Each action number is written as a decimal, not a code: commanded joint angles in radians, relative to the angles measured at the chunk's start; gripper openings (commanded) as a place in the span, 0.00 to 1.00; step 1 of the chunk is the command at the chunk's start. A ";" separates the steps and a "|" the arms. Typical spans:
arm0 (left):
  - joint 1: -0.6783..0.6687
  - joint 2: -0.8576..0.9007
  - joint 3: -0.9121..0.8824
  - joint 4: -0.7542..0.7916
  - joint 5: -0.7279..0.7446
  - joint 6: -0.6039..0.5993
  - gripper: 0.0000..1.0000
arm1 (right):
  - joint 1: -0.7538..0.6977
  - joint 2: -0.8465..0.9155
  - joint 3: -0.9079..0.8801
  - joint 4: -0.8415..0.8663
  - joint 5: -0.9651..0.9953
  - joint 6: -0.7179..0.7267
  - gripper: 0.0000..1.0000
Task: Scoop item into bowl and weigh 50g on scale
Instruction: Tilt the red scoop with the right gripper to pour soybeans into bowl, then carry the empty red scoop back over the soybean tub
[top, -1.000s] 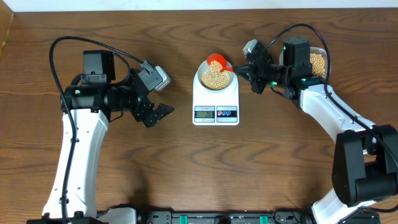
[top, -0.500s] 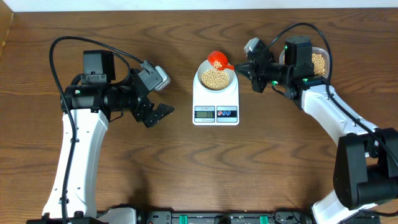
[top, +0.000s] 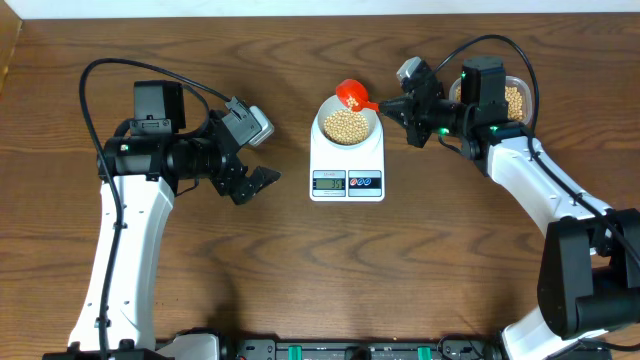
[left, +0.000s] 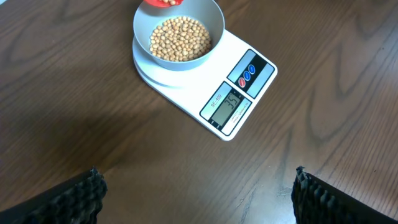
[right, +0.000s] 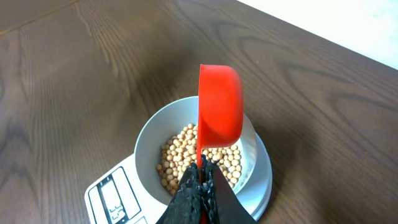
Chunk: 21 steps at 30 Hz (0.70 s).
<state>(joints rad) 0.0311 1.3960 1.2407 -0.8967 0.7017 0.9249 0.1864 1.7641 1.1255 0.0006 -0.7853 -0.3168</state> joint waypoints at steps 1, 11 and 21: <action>0.000 -0.010 0.018 -0.003 0.011 0.017 0.98 | -0.002 -0.031 0.006 0.004 -0.014 0.017 0.01; 0.000 -0.010 0.018 -0.004 0.011 0.017 0.98 | 0.023 -0.066 0.006 -0.032 0.066 -0.104 0.01; 0.000 -0.010 0.018 -0.003 0.011 0.017 0.98 | 0.031 -0.098 0.006 -0.060 0.083 -0.160 0.01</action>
<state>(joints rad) 0.0311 1.3960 1.2407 -0.8967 0.7017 0.9249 0.2043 1.7134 1.1259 -0.0757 -0.7025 -0.4416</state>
